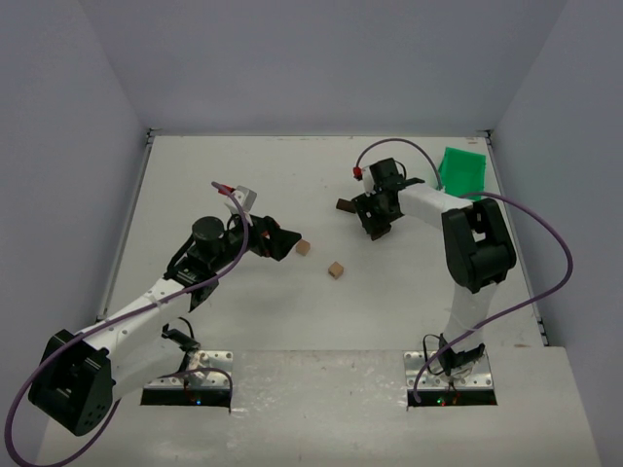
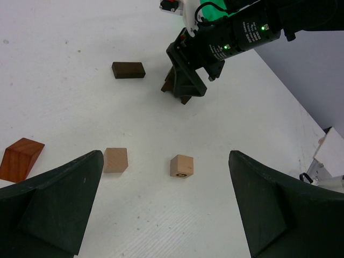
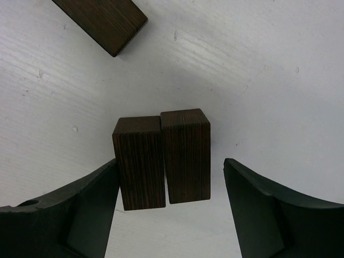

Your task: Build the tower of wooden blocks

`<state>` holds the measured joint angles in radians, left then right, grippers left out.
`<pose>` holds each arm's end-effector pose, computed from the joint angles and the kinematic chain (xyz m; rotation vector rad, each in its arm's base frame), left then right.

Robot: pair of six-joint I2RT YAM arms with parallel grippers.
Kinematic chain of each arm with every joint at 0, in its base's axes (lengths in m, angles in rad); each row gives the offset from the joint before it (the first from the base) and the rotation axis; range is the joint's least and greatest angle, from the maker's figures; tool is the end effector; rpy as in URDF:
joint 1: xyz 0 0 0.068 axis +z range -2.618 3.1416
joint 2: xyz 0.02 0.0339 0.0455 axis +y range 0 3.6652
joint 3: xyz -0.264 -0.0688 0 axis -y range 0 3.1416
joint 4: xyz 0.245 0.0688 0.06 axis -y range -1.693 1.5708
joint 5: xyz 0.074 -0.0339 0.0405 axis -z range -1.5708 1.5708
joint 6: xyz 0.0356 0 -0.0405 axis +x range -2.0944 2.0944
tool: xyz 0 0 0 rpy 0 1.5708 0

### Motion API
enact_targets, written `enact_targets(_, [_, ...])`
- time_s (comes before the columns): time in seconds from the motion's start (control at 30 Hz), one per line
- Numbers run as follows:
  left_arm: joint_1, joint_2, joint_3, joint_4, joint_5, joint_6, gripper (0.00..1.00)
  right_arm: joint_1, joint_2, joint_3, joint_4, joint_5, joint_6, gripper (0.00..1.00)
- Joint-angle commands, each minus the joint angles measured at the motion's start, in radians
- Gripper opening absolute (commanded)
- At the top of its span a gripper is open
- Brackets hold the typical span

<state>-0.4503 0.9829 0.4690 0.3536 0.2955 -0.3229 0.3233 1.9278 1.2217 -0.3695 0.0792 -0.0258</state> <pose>0.1964 -0.1064 0.2477 0.3387 1.7636 -0.8174 0.3703 0.1211 0.1512 -0.4325 2.6050 -0.0045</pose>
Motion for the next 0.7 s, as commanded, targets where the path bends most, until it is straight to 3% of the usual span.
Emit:
enact_targets(0.0, [0.004, -0.009, 0.018, 0.030, -0.006, 0.005, 1.00, -0.006, 0.009, 0.036, 0.013, 0.011, -0.013, 0.75])
enact_targets(0.13, [0.004, -0.008, 0.019, 0.031, -0.005, 0.005, 1.00, -0.006, 0.011, 0.038, 0.014, 0.009, -0.016, 0.68])
enact_targets(0.27, [0.004, -0.009, 0.018, 0.030, -0.003, 0.005, 1.00, -0.006, 0.010, 0.037, 0.012, 0.008, -0.017, 0.68])
enact_targets(0.67, [0.004, -0.011, 0.024, 0.022, 0.001, 0.005, 1.00, -0.006, -0.001, 0.070, 0.006, 0.005, -0.032, 0.87])
